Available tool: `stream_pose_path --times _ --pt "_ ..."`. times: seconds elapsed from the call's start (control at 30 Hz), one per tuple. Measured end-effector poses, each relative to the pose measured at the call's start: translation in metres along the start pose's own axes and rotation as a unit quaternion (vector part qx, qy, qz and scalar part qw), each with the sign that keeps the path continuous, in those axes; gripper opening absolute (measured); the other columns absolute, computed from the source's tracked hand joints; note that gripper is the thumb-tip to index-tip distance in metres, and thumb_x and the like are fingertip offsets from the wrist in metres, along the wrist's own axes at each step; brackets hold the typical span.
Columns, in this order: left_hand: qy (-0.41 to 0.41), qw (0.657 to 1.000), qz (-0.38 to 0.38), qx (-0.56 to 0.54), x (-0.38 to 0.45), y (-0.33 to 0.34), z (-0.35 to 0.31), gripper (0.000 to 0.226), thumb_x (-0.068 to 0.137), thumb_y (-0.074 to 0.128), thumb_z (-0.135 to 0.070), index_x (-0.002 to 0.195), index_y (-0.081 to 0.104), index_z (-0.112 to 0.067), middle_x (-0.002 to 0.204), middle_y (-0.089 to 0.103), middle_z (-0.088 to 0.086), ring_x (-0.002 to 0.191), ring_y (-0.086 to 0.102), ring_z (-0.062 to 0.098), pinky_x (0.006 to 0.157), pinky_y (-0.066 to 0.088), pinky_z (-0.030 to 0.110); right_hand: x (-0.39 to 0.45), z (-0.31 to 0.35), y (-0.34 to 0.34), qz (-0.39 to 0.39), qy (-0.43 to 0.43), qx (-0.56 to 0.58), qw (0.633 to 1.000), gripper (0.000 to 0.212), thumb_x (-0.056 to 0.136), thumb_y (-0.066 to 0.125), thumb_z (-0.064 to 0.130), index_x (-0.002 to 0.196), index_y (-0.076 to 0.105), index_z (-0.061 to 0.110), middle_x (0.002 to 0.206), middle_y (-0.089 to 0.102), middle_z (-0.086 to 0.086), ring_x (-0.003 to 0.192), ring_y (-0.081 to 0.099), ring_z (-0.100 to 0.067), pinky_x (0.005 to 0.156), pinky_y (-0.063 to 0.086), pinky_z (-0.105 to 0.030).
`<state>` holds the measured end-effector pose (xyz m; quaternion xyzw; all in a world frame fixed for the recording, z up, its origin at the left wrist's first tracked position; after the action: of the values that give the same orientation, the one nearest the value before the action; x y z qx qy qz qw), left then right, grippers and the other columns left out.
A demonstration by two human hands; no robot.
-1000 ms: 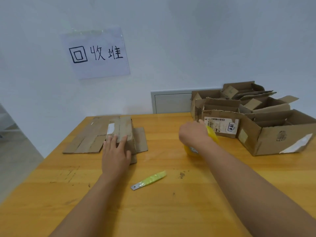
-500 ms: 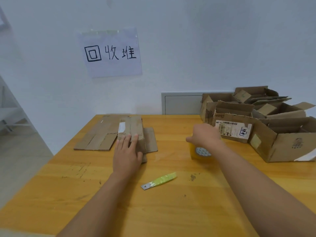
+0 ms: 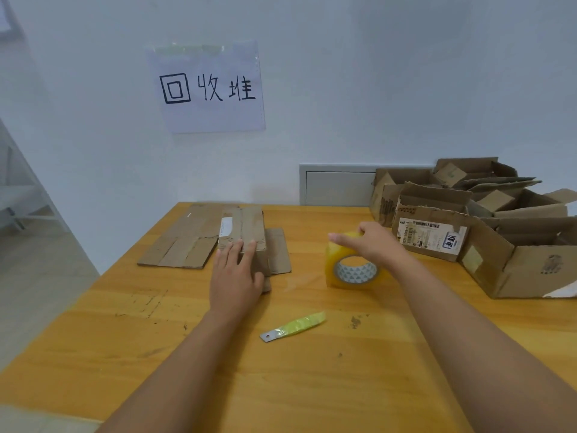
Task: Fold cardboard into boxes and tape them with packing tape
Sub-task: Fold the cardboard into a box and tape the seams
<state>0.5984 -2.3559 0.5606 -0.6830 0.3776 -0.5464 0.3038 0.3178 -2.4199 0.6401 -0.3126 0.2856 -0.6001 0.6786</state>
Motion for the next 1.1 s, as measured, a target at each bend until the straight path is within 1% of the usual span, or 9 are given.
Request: stream_pose_path --times 0.03,0.1,0.2,0.33,0.5,0.6,0.83,1.0,1.1 --pt "0.000 1.000 0.001 -0.002 0.000 0.000 -0.001 0.063 0.081 0.046 -0.029 0.142 0.050 -0.015 0.144 0.050 0.015 0.138 0.039 0.032 0.120 0.022 0.049 0.002 0.006 -0.002 0.002 0.001 -0.087 0.996 0.064 0.084 0.057 0.071 0.114 0.057 0.014 0.115 0.058 -0.002 0.109 0.053 -0.026 0.093 0.044 -0.042" --pt "0.000 1.000 0.006 -0.004 0.000 -0.002 -0.001 0.064 0.081 0.046 -0.029 0.143 0.050 -0.015 0.144 0.050 0.015 0.138 0.038 0.033 0.120 0.022 0.049 0.006 0.025 -0.002 0.009 -0.025 -0.206 0.978 0.042 0.097 0.048 0.052 0.116 0.061 0.016 0.120 0.060 -0.004 0.116 0.051 -0.029 0.099 0.042 -0.046" --pt "-0.001 1.000 0.011 -0.002 0.000 -0.002 0.000 0.065 0.080 0.045 -0.029 0.143 0.049 -0.014 0.145 0.049 0.015 0.139 0.038 0.033 0.120 0.023 0.050 0.007 0.048 0.021 0.030 -0.054 -0.280 0.958 0.028 0.099 0.037 0.026 0.094 0.061 0.013 0.104 0.062 -0.006 0.096 0.055 -0.026 0.088 0.042 -0.040" --pt "0.000 1.000 0.019 -0.004 -0.001 -0.003 0.001 0.066 0.080 0.047 -0.029 0.144 0.048 -0.015 0.147 0.048 0.014 0.140 0.037 0.033 0.119 0.025 0.051 0.003 0.051 0.032 -0.017 -0.047 -0.394 0.918 0.036 0.096 0.043 0.052 0.086 0.050 0.019 0.089 0.052 -0.001 0.088 0.050 -0.024 0.083 0.039 -0.039" --pt "0.009 1.000 0.017 -0.003 -0.001 -0.004 0.002 0.066 0.080 0.049 -0.031 0.143 0.049 -0.015 0.146 0.048 0.015 0.139 0.038 0.033 0.119 0.026 0.050 0.009 0.028 0.013 -0.017 -0.016 -0.301 0.953 0.038 0.091 0.052 0.052 0.071 0.046 0.021 0.078 0.055 0.003 0.080 0.055 -0.022 0.075 0.044 -0.036" --pt "0.011 1.000 0.011 -0.002 -0.001 -0.005 0.002 0.066 0.080 0.049 -0.032 0.144 0.049 -0.015 0.146 0.048 0.015 0.139 0.038 0.033 0.120 0.024 0.049 0.008 0.015 0.003 -0.041 -0.018 -0.255 0.966 0.038 0.088 0.054 0.053 0.082 0.059 0.016 0.082 0.060 0.001 0.079 0.059 -0.021 0.068 0.049 -0.033" --pt "0.005 0.999 0.042 -0.007 -0.001 -0.007 0.000 0.069 0.082 0.044 -0.035 0.149 0.041 -0.019 0.153 0.040 0.012 0.144 0.029 0.029 0.123 0.016 0.046 0.002 0.024 0.019 -0.056 -0.065 -0.123 0.989 0.045 0.089 0.059 0.050 0.061 0.040 0.022 0.063 0.041 0.005 0.067 0.045 -0.019 0.052 0.025 -0.030" --pt "0.008 0.999 0.050 -0.008 -0.001 -0.010 0.002 0.069 0.083 0.042 -0.036 0.150 0.040 -0.019 0.154 0.039 0.011 0.145 0.028 0.028 0.123 0.015 0.044 -0.001 0.028 0.026 -0.074 -0.085 -0.059 0.992 0.047 0.088 0.063 0.048 0.061 0.041 0.016 0.061 0.037 0.000 0.057 0.034 -0.016 0.056 0.021 -0.033" --pt "0.012 0.999 0.050 -0.002 -0.001 -0.009 0.002 0.070 0.083 0.042 -0.037 0.151 0.039 -0.019 0.155 0.038 0.011 0.145 0.028 0.027 0.124 0.014 0.042 -0.004 0.031 0.025 -0.082 -0.099 -0.055 0.990 0.047 0.089 0.064 0.047 0.059 0.042 0.017 0.060 0.039 0.001 0.058 0.036 -0.016 0.054 0.022 -0.032"
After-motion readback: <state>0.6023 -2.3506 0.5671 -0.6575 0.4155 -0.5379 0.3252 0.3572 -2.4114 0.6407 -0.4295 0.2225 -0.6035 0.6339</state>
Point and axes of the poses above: each hand's wrist, its own x-axis towards the middle knuckle, its own y-axis out of the palm, z = x × y, the point moved 3 cm from there along x, towards the middle knuckle
